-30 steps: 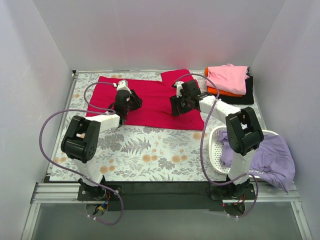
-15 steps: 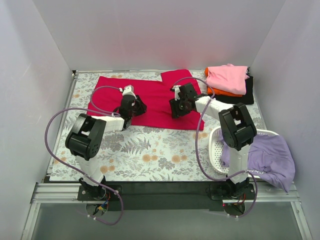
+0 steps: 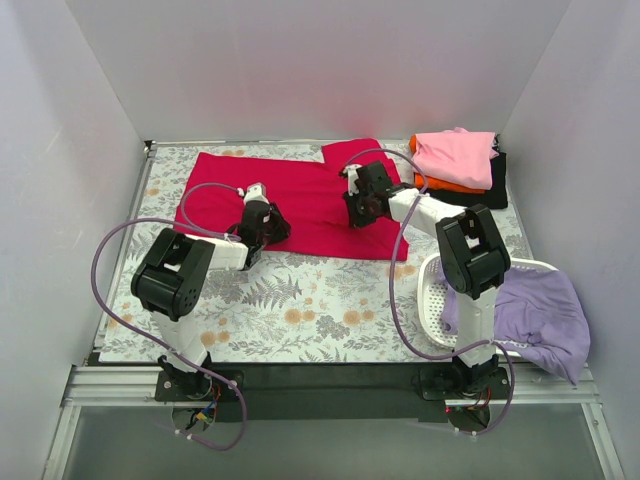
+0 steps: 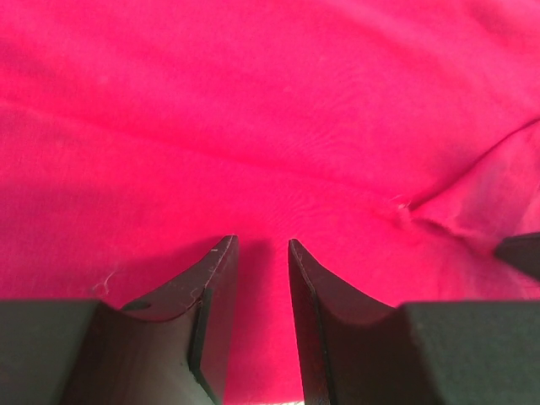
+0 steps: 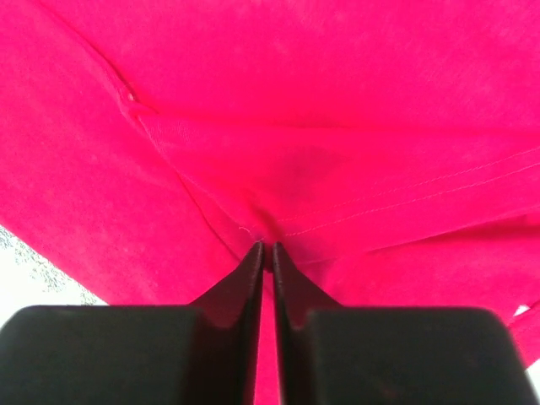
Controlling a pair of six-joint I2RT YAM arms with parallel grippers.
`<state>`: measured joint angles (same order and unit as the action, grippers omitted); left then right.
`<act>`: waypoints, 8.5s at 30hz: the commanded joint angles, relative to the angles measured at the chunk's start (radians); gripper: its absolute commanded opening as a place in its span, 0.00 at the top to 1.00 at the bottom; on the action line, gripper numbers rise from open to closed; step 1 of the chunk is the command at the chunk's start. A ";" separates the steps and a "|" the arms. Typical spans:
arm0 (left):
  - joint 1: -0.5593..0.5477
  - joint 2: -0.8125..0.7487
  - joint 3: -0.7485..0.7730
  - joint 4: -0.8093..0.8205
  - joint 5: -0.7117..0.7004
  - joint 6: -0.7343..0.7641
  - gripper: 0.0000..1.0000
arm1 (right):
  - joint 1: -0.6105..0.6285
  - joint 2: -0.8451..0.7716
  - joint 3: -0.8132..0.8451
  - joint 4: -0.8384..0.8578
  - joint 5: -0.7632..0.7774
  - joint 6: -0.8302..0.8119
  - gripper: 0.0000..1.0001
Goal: Fold and stack the t-shirts
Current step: Fold the tshirt
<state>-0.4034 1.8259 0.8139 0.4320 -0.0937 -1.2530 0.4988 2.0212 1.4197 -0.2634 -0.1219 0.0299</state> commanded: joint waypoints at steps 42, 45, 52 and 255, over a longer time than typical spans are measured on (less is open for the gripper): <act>0.034 -0.228 0.013 -0.182 -0.190 0.044 0.67 | 0.001 -0.260 -0.168 0.072 0.203 0.039 0.42; 0.127 -0.209 0.030 -0.216 -0.146 0.032 0.67 | 0.001 -0.282 -0.237 0.088 0.179 0.057 0.41; 0.195 -0.140 0.037 -0.184 -0.077 0.052 0.67 | 0.001 -0.277 -0.334 0.148 0.151 0.077 0.41; 0.092 -0.108 -0.039 -0.461 -0.285 -0.065 0.71 | 0.083 -0.332 -0.580 0.170 0.146 0.156 0.38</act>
<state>-0.3027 1.7569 0.8375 0.1223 -0.3923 -1.2892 0.5579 1.6936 0.9051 -0.0376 0.0399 0.1394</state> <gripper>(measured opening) 0.297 0.619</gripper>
